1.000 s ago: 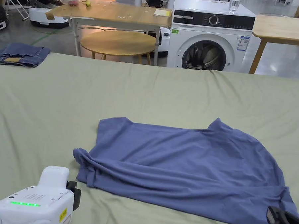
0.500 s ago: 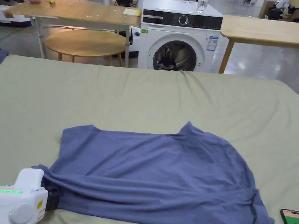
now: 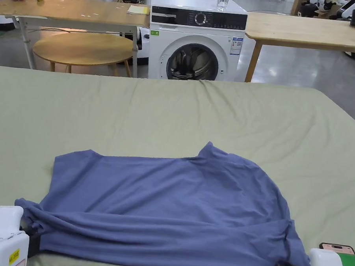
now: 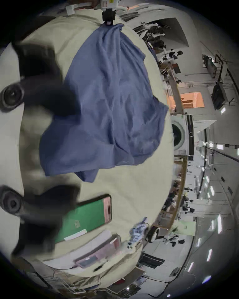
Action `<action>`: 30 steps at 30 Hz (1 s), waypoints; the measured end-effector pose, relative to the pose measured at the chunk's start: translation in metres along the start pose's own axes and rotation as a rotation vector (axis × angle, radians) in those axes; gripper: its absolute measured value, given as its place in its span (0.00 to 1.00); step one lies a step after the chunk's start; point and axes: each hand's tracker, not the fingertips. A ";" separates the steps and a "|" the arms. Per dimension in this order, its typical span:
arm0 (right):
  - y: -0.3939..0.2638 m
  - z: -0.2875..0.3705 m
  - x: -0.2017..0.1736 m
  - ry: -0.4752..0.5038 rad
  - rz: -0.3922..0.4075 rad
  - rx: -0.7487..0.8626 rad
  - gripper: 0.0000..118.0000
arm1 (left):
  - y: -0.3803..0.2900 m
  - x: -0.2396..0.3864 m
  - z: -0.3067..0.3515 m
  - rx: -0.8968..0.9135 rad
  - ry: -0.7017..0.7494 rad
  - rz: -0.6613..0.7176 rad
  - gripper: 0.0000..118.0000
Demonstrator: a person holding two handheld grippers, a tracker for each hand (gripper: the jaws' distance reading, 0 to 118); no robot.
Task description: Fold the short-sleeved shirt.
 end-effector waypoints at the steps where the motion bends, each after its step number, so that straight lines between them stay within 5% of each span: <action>1: -0.001 0.000 0.000 0.096 -0.031 -0.003 0.12 | 0.000 0.001 0.005 0.006 -0.011 0.021 0.01; 3: 0.005 0.017 -0.011 0.033 0.064 0.043 0.05 | 0.001 0.001 0.017 0.032 -0.010 0.042 0.01; 9: 0.032 0.079 -0.013 0.121 0.028 0.104 0.05 | 0.013 -0.018 0.060 0.115 -0.026 0.070 0.01; 15: 0.034 0.134 -0.019 0.136 0.101 0.140 0.05 | -0.010 -0.035 0.107 0.144 -0.022 0.078 0.01; 23: -0.038 0.102 -0.024 0.117 0.085 -0.003 0.05 | -0.106 -0.051 0.096 -0.002 -0.074 0.267 0.01; 24: -0.043 0.097 -0.022 0.111 0.059 -0.009 0.06 | -0.109 -0.052 0.097 0.019 -0.063 0.257 0.07; 26: -0.043 0.099 -0.018 0.091 -0.007 -0.006 0.31 | -0.099 -0.046 0.108 -0.015 0.009 0.218 0.58; 27: -0.039 0.105 -0.017 0.088 -0.029 0.026 0.41 | -0.092 -0.042 0.121 0.035 0.013 0.172 0.68; 28: -0.032 0.113 -0.019 0.100 -0.033 0.051 0.41 | -0.087 -0.038 0.135 0.107 0.011 0.143 0.68; 29: -0.022 0.121 -0.024 0.108 -0.010 0.085 0.73 | -0.076 -0.032 0.151 0.171 0.011 0.118 0.91; 30: -0.014 0.129 -0.030 0.121 0.004 0.132 0.96 | -0.067 -0.026 0.162 0.203 0.010 0.090 1.00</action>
